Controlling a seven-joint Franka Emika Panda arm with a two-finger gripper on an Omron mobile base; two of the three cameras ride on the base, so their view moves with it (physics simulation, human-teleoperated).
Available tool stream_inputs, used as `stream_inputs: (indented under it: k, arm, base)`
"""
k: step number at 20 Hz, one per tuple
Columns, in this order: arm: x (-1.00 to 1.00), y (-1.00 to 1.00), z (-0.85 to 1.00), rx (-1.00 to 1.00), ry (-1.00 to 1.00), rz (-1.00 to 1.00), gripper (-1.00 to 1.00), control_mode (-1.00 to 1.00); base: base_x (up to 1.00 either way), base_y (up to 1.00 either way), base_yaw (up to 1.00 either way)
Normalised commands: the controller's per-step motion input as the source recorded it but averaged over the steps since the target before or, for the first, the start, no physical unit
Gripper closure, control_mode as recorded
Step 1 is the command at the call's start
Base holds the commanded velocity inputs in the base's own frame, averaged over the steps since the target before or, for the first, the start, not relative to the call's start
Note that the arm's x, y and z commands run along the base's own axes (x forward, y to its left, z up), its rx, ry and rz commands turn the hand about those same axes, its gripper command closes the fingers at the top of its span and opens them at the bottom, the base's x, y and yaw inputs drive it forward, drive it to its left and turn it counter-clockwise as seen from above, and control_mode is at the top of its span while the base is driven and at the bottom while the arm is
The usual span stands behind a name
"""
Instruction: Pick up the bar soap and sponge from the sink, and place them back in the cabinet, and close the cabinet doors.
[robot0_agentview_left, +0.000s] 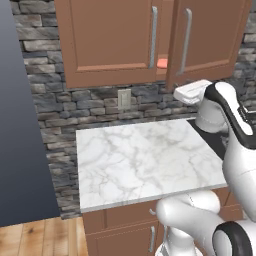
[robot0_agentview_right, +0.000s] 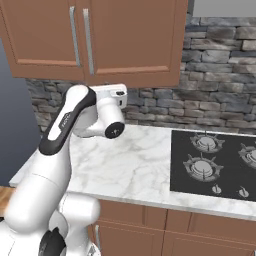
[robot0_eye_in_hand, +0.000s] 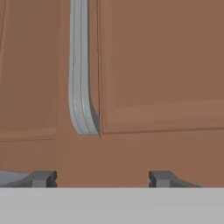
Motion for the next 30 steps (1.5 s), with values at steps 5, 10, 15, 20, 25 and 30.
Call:
stream_inputs:
  k: [5, 10, 15, 20, 25, 30]
  arm:
    - [0.43, 0.04, 0.00, 0.00, 0.00, 0.00, -1.00, -1.00]
    - [0.30, 0.00, 0.00, 0.00, 0.00, 0.00, -1.00, -1.00]
    - [0.29, 0.00, 0.00, 0.00, 0.00, -0.01, -1.00, -1.00]
    - [0.28, 0.00, 0.00, 0.00, 0.00, -0.01, -1.00, -1.00]
    - [0.26, 0.00, 0.00, 0.00, 0.00, -0.01, -1.00, -1.00]
    - [0.21, 0.00, 0.00, 0.00, 0.00, -0.01, -1.00, -1.00]
  base:
    - [0.00, 0.00, 0.00]
    - [0.00, 0.00, 0.00]
    - [0.00, 0.00, 0.00]
    - [0.00, 0.00, 0.00]
    - [0.00, 0.00, 0.00]
    - [0.00, 0.00, 0.00]
